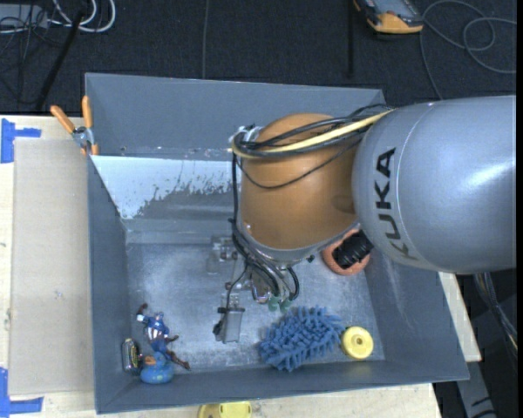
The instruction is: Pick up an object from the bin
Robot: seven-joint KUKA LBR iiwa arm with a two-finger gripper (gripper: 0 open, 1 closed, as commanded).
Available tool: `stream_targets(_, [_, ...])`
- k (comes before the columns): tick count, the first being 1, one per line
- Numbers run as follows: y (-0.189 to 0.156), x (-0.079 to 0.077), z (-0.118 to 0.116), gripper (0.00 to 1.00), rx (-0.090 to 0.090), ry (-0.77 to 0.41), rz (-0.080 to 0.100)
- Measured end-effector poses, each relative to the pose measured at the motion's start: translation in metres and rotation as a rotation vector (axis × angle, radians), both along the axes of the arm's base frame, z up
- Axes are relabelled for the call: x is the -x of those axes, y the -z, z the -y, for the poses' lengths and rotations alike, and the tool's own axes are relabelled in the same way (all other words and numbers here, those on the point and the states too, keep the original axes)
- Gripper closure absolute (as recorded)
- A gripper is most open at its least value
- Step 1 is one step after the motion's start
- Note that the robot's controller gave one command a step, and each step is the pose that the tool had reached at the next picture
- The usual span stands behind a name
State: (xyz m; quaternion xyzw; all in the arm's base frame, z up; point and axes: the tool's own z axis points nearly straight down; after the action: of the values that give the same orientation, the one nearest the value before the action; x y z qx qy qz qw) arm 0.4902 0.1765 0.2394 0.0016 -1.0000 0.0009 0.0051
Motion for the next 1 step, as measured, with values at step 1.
stream_targets(1, [-0.0037,-0.0019,0.0013,0.00,-0.001,0.005,0.007])
